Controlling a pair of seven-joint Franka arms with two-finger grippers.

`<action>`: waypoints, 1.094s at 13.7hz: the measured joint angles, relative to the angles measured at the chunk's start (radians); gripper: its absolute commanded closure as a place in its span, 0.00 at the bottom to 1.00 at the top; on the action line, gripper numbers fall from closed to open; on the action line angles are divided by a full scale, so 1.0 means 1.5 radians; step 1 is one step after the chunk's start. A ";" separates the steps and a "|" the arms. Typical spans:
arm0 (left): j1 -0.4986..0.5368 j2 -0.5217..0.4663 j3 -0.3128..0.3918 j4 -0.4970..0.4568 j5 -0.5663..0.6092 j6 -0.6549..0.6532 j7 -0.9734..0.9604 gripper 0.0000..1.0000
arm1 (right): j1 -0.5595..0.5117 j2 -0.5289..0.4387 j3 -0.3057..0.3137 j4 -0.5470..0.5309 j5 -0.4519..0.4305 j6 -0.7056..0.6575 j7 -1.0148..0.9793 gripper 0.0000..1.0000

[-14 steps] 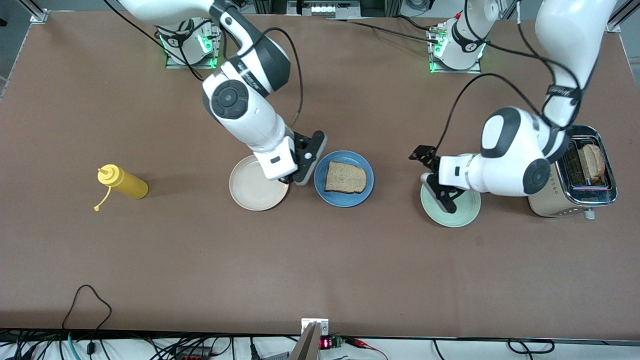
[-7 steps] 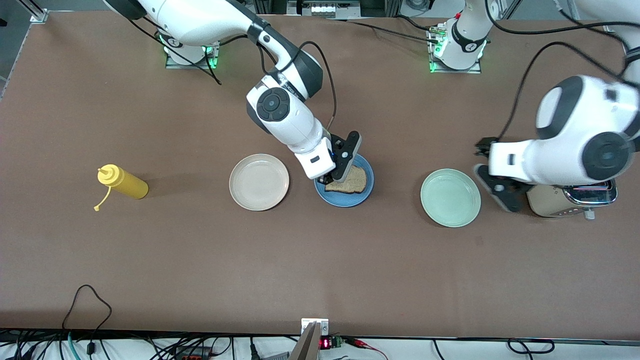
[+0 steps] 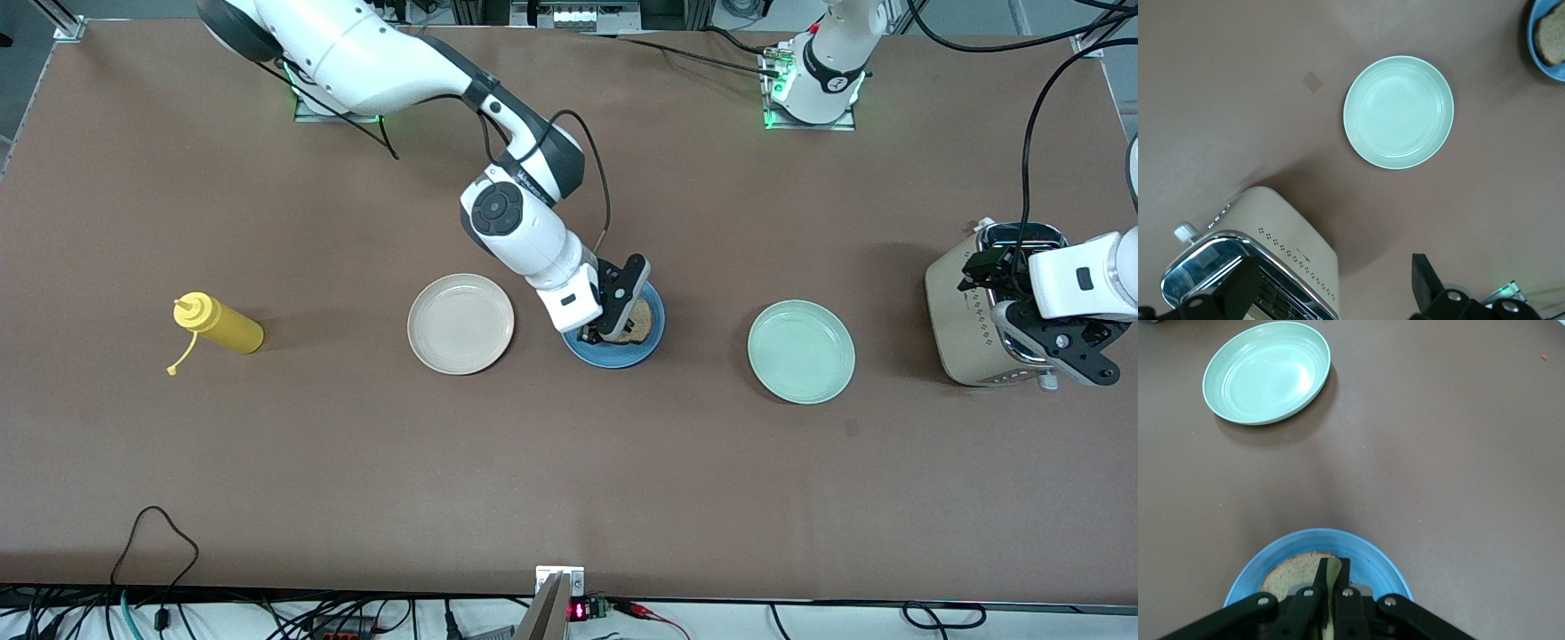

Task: Make sandwich in blue plate with both arms
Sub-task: 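Lower the lettuce onto the toast with the right gripper and release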

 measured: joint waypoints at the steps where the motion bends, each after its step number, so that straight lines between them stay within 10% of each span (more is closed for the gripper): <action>1: 0.001 0.001 0.000 0.000 0.001 0.000 -0.018 0.00 | 0.007 0.009 -0.004 0.000 0.000 0.015 0.003 1.00; 4: 0.007 0.002 0.002 0.000 0.001 0.000 -0.122 0.00 | 0.025 0.020 -0.016 0.001 0.000 0.040 0.024 0.94; 5: 0.008 0.003 0.002 0.000 0.001 0.000 -0.176 0.00 | 0.029 0.022 -0.016 0.001 0.000 0.051 0.031 0.62; 6: 0.008 0.003 0.002 0.000 0.001 0.000 -0.222 0.00 | 0.033 0.025 -0.017 0.001 0.000 0.061 0.043 0.01; 15: 0.009 0.003 0.002 0.000 0.039 0.017 -0.281 0.00 | 0.026 -0.045 -0.046 0.037 -0.001 -0.094 0.144 0.00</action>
